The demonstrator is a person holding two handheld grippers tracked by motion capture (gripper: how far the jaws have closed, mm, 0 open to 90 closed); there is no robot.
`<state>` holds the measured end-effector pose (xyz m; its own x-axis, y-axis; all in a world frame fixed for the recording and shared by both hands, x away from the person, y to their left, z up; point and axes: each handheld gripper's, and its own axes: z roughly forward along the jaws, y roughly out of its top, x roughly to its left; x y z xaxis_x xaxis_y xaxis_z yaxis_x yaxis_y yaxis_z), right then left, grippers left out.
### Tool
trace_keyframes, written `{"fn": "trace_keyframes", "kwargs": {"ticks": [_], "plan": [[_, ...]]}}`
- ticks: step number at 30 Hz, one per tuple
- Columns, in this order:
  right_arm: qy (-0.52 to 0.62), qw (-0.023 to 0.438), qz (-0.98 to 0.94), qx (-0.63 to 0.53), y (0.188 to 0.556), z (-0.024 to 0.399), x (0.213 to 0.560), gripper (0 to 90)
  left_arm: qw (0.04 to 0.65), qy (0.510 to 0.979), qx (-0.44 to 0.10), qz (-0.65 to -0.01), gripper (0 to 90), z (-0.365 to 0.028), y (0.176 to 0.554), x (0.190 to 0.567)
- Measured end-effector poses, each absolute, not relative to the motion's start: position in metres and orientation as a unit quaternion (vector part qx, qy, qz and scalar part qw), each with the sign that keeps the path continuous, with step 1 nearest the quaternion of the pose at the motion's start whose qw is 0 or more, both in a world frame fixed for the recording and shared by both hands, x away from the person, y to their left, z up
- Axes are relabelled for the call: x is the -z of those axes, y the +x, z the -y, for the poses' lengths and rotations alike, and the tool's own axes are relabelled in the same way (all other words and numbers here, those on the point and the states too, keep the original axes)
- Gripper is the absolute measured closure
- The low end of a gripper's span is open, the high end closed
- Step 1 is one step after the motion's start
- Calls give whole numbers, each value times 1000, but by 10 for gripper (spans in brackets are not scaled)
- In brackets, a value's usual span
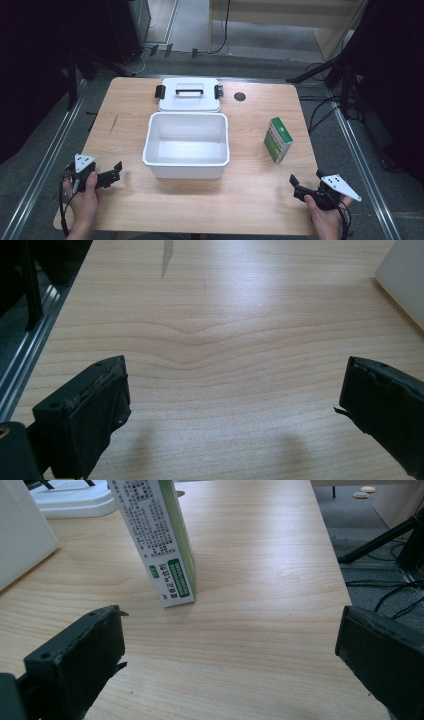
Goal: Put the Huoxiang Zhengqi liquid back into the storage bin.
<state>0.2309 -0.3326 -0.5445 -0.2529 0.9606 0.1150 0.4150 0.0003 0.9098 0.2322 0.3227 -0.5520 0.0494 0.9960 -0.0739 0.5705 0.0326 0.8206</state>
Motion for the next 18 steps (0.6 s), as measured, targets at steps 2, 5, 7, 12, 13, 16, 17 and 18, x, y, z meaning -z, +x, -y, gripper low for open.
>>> {"fn": "trace_keyframes", "kwargs": {"ticks": [2,5,7,12,13,16,17,18], "plan": [[533,299,-648,-455,231,331,545,1,359,630,-295,-622,6,-323,232,552],[532,284,-648,-464,232,331,541,2,363,629,-294,-621,6,-323,232,552],[528,273,-650,-473,233,332,534,15,364,629,-295,-620,6,-323,232,552],[526,275,-674,-440,238,323,515,59,361,632,-295,-619,6,-323,232,552],[524,273,-677,-439,239,322,512,59,361,632,-294,-619,6,-323,232,552],[516,262,-694,-428,244,317,504,62,360,633,-293,-620,6,-323,232,552],[514,261,-700,-422,246,315,501,63,360,633,-293,-619,6,-323,232,552],[512,259,-706,-415,248,313,498,63,361,633,-292,-619,6,-323,232,552]]}}
